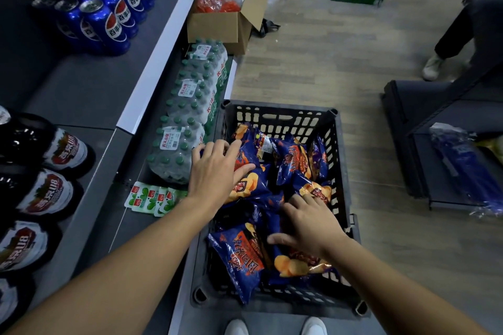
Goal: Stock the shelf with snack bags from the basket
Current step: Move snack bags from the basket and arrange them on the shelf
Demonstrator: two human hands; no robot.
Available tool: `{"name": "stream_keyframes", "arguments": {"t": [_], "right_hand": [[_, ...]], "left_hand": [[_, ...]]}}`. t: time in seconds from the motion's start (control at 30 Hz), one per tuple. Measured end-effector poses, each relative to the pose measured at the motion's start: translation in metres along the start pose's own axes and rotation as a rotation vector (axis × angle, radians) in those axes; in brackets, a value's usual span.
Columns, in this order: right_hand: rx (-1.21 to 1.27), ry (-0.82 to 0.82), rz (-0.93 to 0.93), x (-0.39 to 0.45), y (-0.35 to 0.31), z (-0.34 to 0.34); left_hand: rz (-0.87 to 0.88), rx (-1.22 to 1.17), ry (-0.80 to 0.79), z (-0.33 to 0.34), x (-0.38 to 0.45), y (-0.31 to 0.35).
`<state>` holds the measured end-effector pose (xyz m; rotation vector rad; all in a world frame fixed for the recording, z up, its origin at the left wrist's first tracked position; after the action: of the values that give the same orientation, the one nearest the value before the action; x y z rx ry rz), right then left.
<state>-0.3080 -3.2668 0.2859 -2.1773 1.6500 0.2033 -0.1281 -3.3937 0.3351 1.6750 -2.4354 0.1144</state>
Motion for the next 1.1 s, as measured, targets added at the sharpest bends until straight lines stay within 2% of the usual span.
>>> {"name": "stream_keyframes", "arguments": {"t": [0.13, 0.3, 0.5, 0.6, 0.7, 0.87, 1.1], "right_hand": [[0.027, 0.046, -0.012, -0.005, 0.000, -0.016], [0.084, 0.261, 0.006, -0.002, -0.004, -0.080], [0.000, 0.516, -0.070, -0.014, -0.019, -0.177], [-0.025, 0.630, -0.108, -0.027, -0.038, -0.227], [-0.049, 0.727, -0.210, -0.039, -0.067, -0.282], [-0.125, 0.841, -0.437, -0.058, -0.137, -0.371], [-0.136, 0.922, -0.812, -0.110, -0.283, -0.439]], "left_hand": [[0.014, -0.010, 0.003, -0.012, -0.001, 0.001], [0.036, -0.009, 0.044, -0.053, 0.008, 0.002], [0.019, 0.009, 0.137, -0.147, 0.027, -0.016], [-0.001, 0.008, 0.241, -0.210, 0.026, -0.026], [-0.045, 0.043, 0.345, -0.272, 0.016, -0.035], [-0.165, 0.154, 0.392, -0.370, -0.028, -0.058], [-0.423, 0.386, 0.490, -0.496, -0.145, -0.093]]}}
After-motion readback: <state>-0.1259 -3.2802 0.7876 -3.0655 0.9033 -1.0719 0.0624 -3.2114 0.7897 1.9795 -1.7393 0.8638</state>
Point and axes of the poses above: each hand's wrist, its own x-axis towards the middle knuckle, its own z-axis out of the palm, y = z × x, the point moved 3 cm from there along x, towards the middle knuckle, and after that the axes turned 7 degrees about -z, right-handed, at the moved point
